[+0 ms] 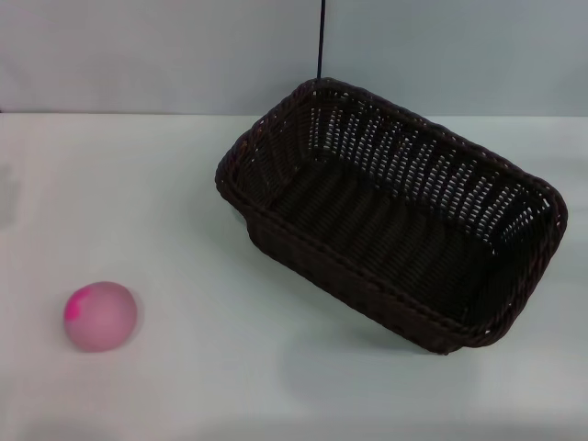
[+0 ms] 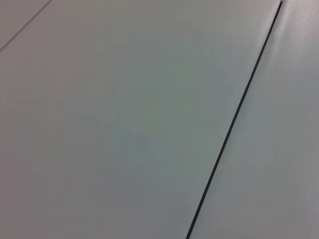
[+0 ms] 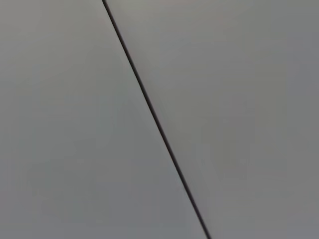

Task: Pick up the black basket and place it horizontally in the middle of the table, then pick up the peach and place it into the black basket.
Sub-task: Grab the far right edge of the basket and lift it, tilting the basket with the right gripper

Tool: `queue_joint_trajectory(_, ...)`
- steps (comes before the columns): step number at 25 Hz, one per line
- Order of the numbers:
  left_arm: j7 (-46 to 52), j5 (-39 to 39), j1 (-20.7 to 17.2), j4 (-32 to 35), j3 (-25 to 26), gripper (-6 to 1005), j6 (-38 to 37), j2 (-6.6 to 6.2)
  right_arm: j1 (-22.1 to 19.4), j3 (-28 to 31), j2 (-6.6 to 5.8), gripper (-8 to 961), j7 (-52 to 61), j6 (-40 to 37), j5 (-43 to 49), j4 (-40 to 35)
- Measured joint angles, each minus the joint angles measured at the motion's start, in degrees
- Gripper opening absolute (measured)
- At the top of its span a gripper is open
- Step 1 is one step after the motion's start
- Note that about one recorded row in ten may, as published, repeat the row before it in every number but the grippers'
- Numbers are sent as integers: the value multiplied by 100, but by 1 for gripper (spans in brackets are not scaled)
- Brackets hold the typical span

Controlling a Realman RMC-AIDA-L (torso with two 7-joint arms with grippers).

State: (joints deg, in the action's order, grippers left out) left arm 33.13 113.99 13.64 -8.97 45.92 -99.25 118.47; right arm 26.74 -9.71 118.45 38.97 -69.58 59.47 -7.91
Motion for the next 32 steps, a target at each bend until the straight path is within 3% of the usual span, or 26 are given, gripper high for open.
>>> queue_joint_trajectory(9,0,3,-6,-10,21,812,-16,7,-111,-997,2,503,1227,-22,248,-622)
queue_joint_trajectory(15,0,32,-105,-104,-8,812,-26,14,-340,-1952,-25,508,2931,-339,1183,-1857)
queue_joint_trajectory(19,0,36,-151,-132,-10,811,-32,12,-405,-2048,-199,511,3938,-1069,2067,-2684)
queue_joint_trajectory(24,0,54,-194,-140,-13,811,-30,15,-200,-2041,-542,514,5498,-1956,3416,-3638)
queue_joint_trajectory(28,64,54,-185,-140,-69,811,-37,18,98,-2056,-637,517,6505,-2217,4407,-4348)
queue_joint_trajectory(32,74,53,-189,-140,-148,810,-16,18,491,-2092,-694,593,6989,-2545,5336,-4766)
